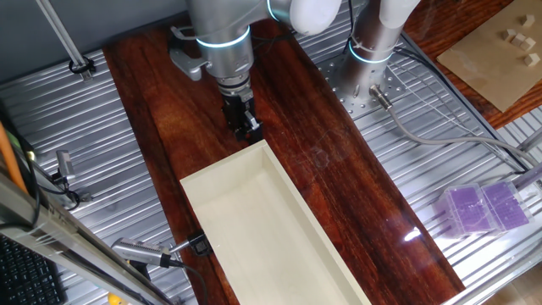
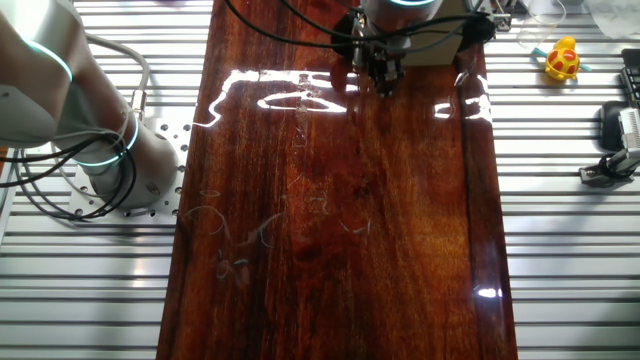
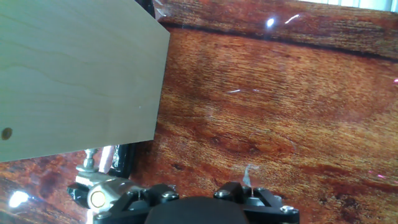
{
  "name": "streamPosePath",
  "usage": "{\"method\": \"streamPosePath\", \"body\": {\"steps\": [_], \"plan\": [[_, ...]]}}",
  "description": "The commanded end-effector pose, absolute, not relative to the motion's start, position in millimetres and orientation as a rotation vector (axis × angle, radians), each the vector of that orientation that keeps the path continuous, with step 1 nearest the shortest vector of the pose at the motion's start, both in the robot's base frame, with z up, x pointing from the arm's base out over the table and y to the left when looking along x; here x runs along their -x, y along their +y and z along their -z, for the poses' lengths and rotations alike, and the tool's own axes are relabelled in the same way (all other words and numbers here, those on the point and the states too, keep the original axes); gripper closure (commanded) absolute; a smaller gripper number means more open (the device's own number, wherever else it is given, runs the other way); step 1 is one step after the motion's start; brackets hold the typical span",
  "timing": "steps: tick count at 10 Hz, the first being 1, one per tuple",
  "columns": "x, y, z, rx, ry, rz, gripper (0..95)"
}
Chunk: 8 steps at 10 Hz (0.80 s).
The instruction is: Turn off the water tap
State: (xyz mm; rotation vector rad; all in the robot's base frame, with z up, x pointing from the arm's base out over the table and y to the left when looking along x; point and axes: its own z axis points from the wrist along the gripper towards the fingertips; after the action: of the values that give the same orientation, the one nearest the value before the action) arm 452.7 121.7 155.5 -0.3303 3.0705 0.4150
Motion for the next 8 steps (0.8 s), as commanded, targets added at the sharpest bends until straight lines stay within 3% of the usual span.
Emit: {"method": "streamPosePath", "body": {"steps": [1,8], "plan": [[-451.3,121.7,-155.8,0.319,3.072,-0.421,38.0],[-459.4,108.3,-163.2,0.466,3.073,-0.386,38.0]]}}
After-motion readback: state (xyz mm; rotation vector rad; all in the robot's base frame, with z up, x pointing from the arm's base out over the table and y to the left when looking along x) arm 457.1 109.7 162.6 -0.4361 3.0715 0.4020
